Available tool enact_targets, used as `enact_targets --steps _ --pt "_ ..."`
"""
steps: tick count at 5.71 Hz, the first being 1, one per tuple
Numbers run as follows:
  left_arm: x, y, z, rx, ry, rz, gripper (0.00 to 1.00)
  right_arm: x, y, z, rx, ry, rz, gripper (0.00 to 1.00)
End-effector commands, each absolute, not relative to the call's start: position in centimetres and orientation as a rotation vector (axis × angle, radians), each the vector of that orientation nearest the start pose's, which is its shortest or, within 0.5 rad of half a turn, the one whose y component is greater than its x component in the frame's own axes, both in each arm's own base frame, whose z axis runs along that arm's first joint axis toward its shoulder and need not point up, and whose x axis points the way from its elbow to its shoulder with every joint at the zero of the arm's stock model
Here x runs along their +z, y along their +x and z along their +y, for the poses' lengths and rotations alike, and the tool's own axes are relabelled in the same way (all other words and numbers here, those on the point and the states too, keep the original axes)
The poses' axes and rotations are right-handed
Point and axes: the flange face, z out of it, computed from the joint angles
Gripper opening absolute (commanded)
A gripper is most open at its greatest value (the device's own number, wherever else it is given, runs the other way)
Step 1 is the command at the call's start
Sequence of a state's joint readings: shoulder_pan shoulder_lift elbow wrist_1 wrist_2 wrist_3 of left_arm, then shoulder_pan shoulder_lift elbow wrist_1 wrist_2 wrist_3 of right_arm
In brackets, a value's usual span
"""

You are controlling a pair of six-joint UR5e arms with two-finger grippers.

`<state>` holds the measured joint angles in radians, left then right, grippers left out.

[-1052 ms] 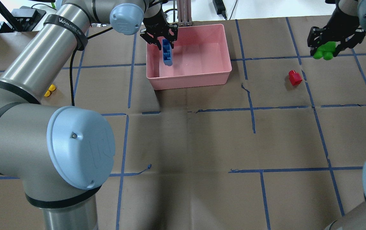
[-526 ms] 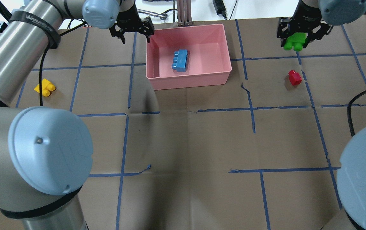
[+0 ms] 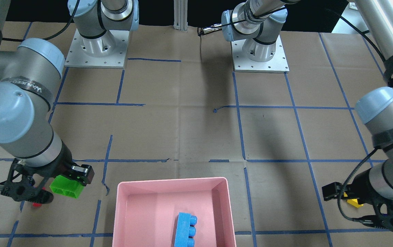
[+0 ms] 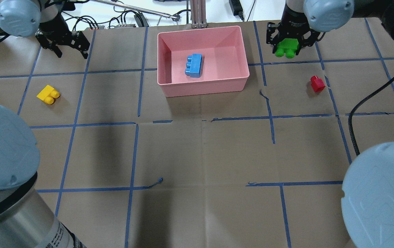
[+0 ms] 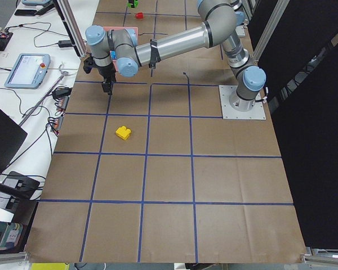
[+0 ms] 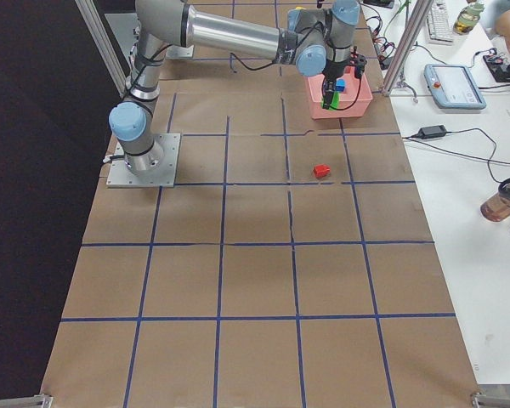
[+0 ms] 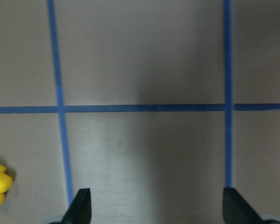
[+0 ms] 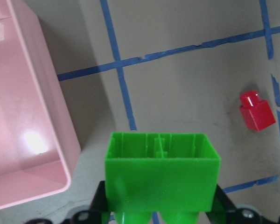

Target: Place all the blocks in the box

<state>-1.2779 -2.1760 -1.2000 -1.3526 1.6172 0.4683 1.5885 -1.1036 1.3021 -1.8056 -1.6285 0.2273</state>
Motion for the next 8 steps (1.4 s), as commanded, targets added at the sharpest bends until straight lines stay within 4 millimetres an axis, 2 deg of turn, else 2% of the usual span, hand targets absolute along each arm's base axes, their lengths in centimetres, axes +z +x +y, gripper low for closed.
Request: enact_targets --steps 1,2,3,4,5,6,7,8 --pt "28.5 17.3 -70.3 0.089 0.65 3.062 1.0 36.7 22.6 -68.0 -0.112 0.375 3.161 0.46" --pt "25.9 18.2 -70.1 0.032 0.898 2.97 1.0 36.3 27.2 -67.5 -0.122 0.422 3.144 0.46" --pt "22.3 20.7 -69.1 -0.018 0.975 2.914 1.0 33.9 32.2 -66.8 -0.084 0.432 3.118 0.46" --pt "20.7 22.0 -68.0 -0.007 0.97 2.924 1.0 30.1 34.3 -67.0 -0.024 0.44 3.114 0.49" --pt "20.1 21.9 -67.9 -0.003 0.976 2.935 1.0 26.5 34.6 -69.1 -0.122 0.394 3.099 0.54" --pt "18.6 22.0 -68.0 0.023 0.976 2.949 1.0 24.7 33.3 -70.3 -0.139 0.319 3.114 0.71" --pt "18.1 21.9 -67.9 0.032 0.981 2.955 1.0 25.6 30.3 -72.0 -0.188 0.322 3.09 0.99" --pt "18.0 22.0 -67.9 0.04 0.987 2.95 0.99 27.6 26.9 -73.0 -0.21 0.373 3.081 1.0"
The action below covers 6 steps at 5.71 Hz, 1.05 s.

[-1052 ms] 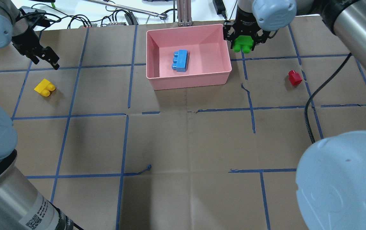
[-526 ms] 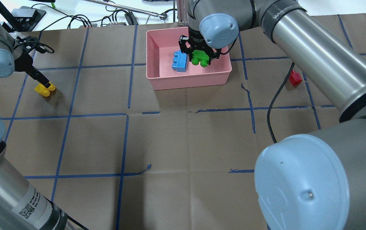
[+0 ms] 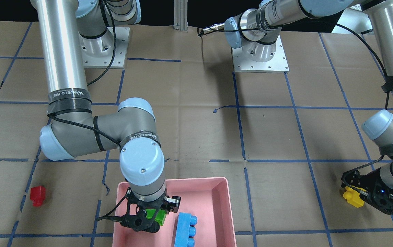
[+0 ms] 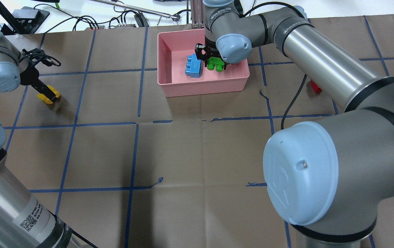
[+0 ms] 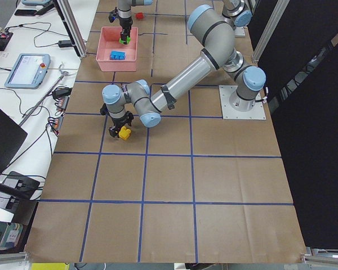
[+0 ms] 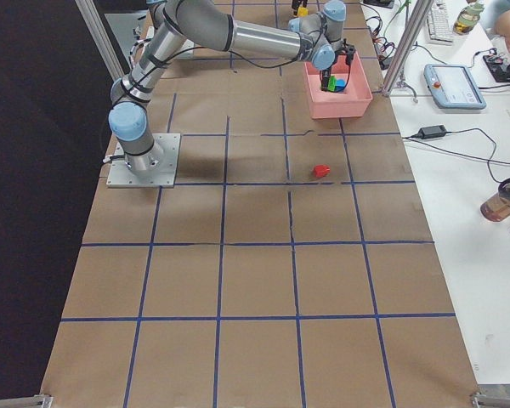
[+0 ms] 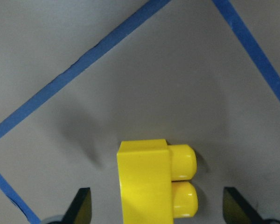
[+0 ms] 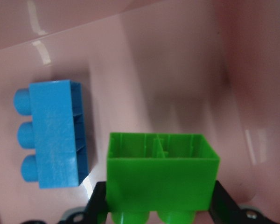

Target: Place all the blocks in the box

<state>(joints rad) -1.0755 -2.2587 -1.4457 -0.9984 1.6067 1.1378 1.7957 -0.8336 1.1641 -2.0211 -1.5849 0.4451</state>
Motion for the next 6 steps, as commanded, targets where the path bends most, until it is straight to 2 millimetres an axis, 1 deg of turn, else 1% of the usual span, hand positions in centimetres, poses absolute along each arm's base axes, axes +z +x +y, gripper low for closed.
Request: enact_targets --steps 1,2,3,4,5,6 --pt "17.6 21.9 -67.9 0.042 0.99 2.959 0.85 31.2 25.6 -72.2 -0.21 0.309 3.095 1.0" --pt "17.3 21.8 -67.8 0.055 0.993 2.958 0.75 34.1 24.2 -71.5 -0.224 0.271 3.109 1.0" --pt "17.4 21.8 -67.8 0.057 0.991 2.96 0.4 35.7 19.6 -71.9 -0.22 0.077 3.139 1.0" --pt "17.6 21.9 -67.9 0.062 0.984 2.961 0.0 35.8 12.8 -72.9 -0.189 -0.067 3.163 1.0" --pt "18.5 21.7 -68.1 0.05 0.973 2.961 0.0 34.3 6.4 -73.2 -0.129 -0.201 3.172 1.0" --pt "19.6 20.8 -68.2 0.085 0.973 2.988 0.0 30.9 0.3 -72.3 -0.023 -0.216 3.168 1.0"
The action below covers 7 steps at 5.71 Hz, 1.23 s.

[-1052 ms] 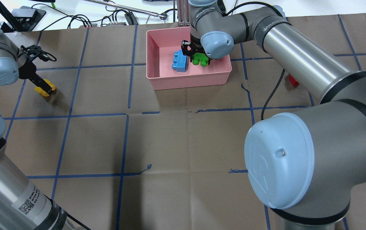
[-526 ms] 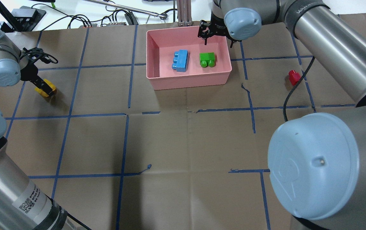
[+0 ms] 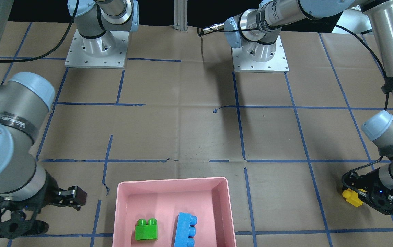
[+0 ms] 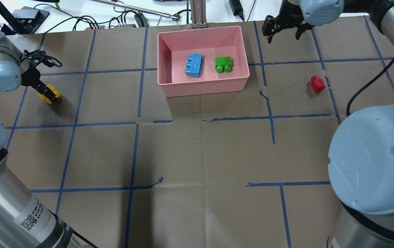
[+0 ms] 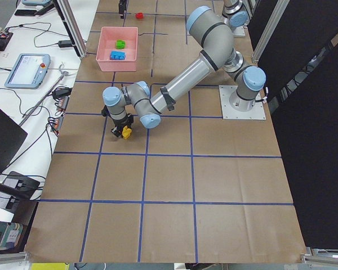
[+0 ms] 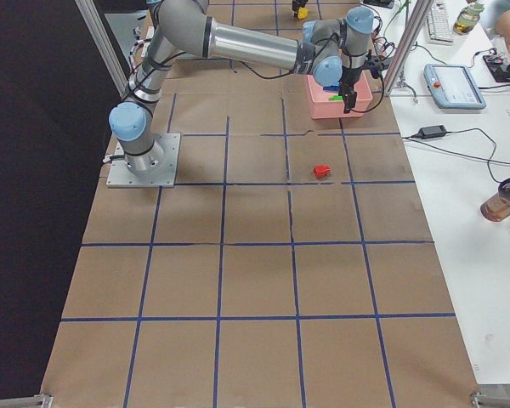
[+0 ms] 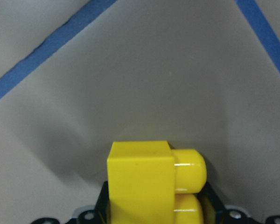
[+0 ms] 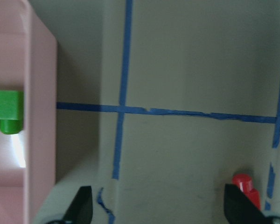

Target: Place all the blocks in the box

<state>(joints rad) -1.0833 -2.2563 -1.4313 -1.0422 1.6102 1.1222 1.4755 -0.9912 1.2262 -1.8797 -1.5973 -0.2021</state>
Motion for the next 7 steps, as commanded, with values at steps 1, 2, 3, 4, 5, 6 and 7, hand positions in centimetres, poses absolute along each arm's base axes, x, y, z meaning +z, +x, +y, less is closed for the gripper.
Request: enact_targets --steps 1,2,3,4,5,6,7 --pt "20.6 18.6 -68.1 0.129 0.904 3.038 0.0 27.7 -4.1 -71.3 0.044 -0.352 3.136 1.0" --pt "23.2 13.3 -68.7 0.108 0.748 3.112 0.0 24.9 -4.6 -71.5 0.09 -0.606 3.078 1.0" --pt "26.0 6.8 -69.0 0.084 0.537 3.149 0.0 22.1 -5.4 -72.6 0.05 -0.634 3.088 1.0" --pt "28.2 -0.6 -69.3 0.016 0.297 3.225 0.0 18.8 -5.6 -73.2 0.046 -0.673 3.085 1.0" --pt "30.8 -6.7 -70.1 -0.052 0.122 3.233 0.0 18.5 -5.6 -73.2 0.057 -0.664 3.085 1.0" --pt "33.2 -12.6 -71.6 -0.147 -0.029 3.324 0.0 18.3 -5.6 -73.1 0.072 -0.654 3.085 1.0" --pt "32.8 -18.5 -73.0 -0.282 -0.085 3.334 0.0 18.3 -5.8 -72.7 0.135 -0.574 3.114 0.99"
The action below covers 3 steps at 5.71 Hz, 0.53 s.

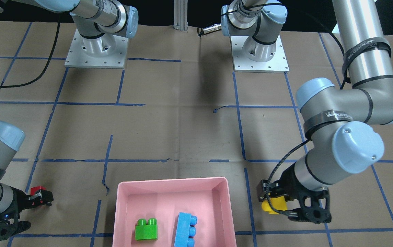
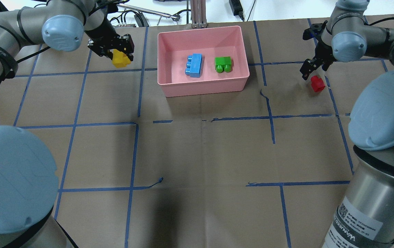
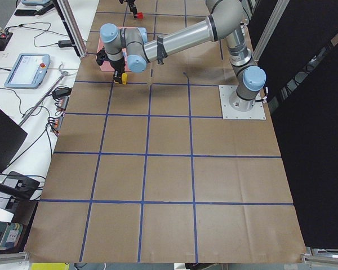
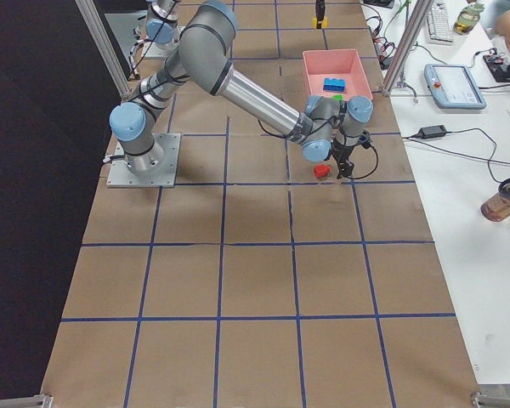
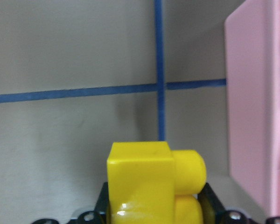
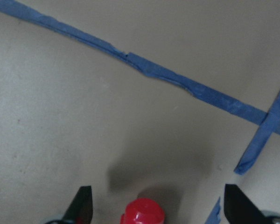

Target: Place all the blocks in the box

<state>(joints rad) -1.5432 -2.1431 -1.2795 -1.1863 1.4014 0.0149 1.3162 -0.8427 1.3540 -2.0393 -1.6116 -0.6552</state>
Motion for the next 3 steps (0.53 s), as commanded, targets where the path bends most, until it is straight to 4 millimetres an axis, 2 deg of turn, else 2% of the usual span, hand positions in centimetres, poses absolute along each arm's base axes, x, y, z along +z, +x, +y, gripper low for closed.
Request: enact_targets --steps 1,2,3 --pt "31.6 -24.8 -72.5 -0.323 -0.166 3.348 0.0 18.1 -5.7 -72.4 0.164 -0.483 3.121 0.98" --pt "30.1 -26.9 -71.8 -0.298 -0.142 3.342 0.14 17.7 -5.6 -72.1 0.199 -0.458 3.114 0.81" --pt "29.7 -27.1 -71.6 -0.289 -0.125 3.341 0.98 17.9 -5.6 -72.1 0.2 -0.425 3.121 0.62"
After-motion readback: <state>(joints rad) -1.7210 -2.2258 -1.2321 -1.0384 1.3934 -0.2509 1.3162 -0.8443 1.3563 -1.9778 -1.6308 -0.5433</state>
